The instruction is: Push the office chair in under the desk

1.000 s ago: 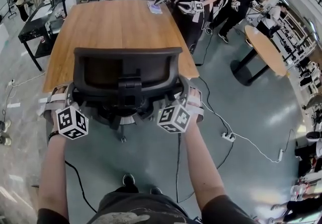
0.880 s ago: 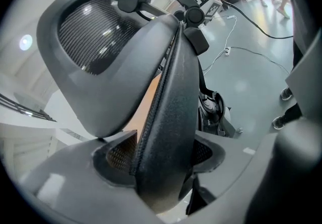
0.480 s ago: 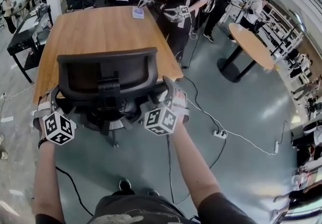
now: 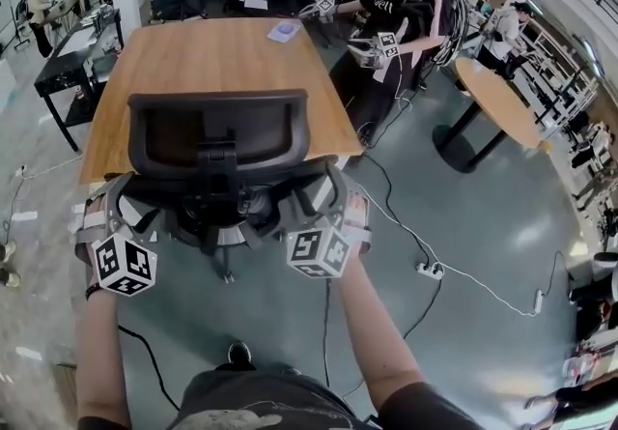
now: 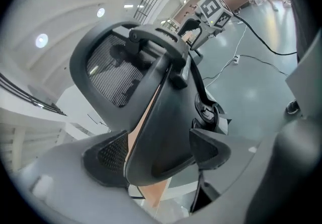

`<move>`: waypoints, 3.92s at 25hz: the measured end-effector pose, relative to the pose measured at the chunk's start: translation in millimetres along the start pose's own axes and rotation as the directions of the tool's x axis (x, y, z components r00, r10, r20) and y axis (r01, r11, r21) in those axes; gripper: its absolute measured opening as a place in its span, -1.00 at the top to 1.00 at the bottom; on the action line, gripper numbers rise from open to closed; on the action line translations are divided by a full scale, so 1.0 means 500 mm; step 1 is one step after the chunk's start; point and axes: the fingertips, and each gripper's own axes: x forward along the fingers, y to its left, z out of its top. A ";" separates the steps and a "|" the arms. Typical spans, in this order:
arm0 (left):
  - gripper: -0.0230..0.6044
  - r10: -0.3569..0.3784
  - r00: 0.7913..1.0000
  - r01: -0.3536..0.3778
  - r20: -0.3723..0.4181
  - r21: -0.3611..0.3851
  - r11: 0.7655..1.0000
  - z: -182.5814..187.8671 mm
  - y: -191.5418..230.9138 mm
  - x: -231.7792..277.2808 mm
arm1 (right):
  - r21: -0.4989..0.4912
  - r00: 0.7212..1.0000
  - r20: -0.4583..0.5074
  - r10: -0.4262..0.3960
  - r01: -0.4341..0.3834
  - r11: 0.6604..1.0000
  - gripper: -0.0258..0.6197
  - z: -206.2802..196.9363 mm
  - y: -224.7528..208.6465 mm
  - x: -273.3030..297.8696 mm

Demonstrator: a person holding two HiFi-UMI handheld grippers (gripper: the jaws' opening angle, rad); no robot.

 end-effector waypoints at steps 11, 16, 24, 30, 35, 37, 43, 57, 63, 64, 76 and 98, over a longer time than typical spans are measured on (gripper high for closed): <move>0.41 0.117 0.980 -0.087 0.160 -0.187 0.978 0.184 -0.083 -0.119 | 0.123 0.983 0.182 0.030 -0.054 0.991 0.11 0.068 0.007 -0.163; 0.57 0.160 0.960 -0.082 0.229 -0.316 0.945 0.268 -0.115 -0.194 | 0.164 0.969 0.247 0.007 -0.049 0.985 0.51 0.088 -0.011 -0.265; 0.83 0.251 0.944 -0.120 0.213 -0.487 0.865 0.331 -0.162 -0.288 | 0.245 0.952 0.306 0.010 -0.089 0.966 0.94 0.055 -0.028 -0.378; 0.85 0.289 0.940 -0.144 0.183 -0.554 0.820 0.335 -0.225 -0.361 | 0.322 0.940 0.337 0.045 -0.160 0.933 0.94 0.023 0.012 -0.440; 0.86 0.285 0.944 -0.145 0.167 -0.564 0.813 0.349 -0.239 -0.397 | 0.344 0.933 0.348 0.090 -0.216 0.914 0.94 0.019 0.027 -0.467; 0.86 0.281 0.944 -0.135 0.173 -0.575 0.807 0.354 -0.237 -0.403 | 0.337 0.933 0.344 0.102 -0.224 0.914 0.94 0.012 0.030 -0.468; 0.86 0.291 0.937 -0.124 0.195 -0.592 0.797 0.354 -0.232 -0.449 | 0.347 0.939 0.330 0.094 -0.214 0.913 0.94 0.028 0.020 -0.497; 0.87 0.280 0.918 -0.069 0.280 -0.585 0.808 0.302 -0.324 -0.669 | 0.387 0.950 0.309 0.038 -0.163 0.908 0.95 0.080 0.098 -0.721; 0.87 0.288 0.909 -0.045 0.301 -0.617 0.786 0.281 -0.374 -0.763 | 0.369 0.950 0.308 0.043 -0.161 0.916 0.95 0.102 0.131 -0.833; 0.87 0.286 0.908 -0.041 0.307 -0.615 0.788 0.282 -0.380 -0.775 | 0.370 0.952 0.303 0.042 -0.158 0.916 0.95 0.099 0.134 -0.848; 0.87 0.262 0.886 0.015 0.383 -0.588 0.808 0.313 -0.426 -0.874 | 0.353 0.959 0.283 0.021 -0.124 0.928 0.95 0.110 0.147 -0.988; 0.87 0.282 0.884 0.009 0.372 -0.618 0.786 0.330 -0.467 -0.893 | 0.376 0.961 0.276 0.027 -0.134 0.917 0.95 0.059 0.147 -1.025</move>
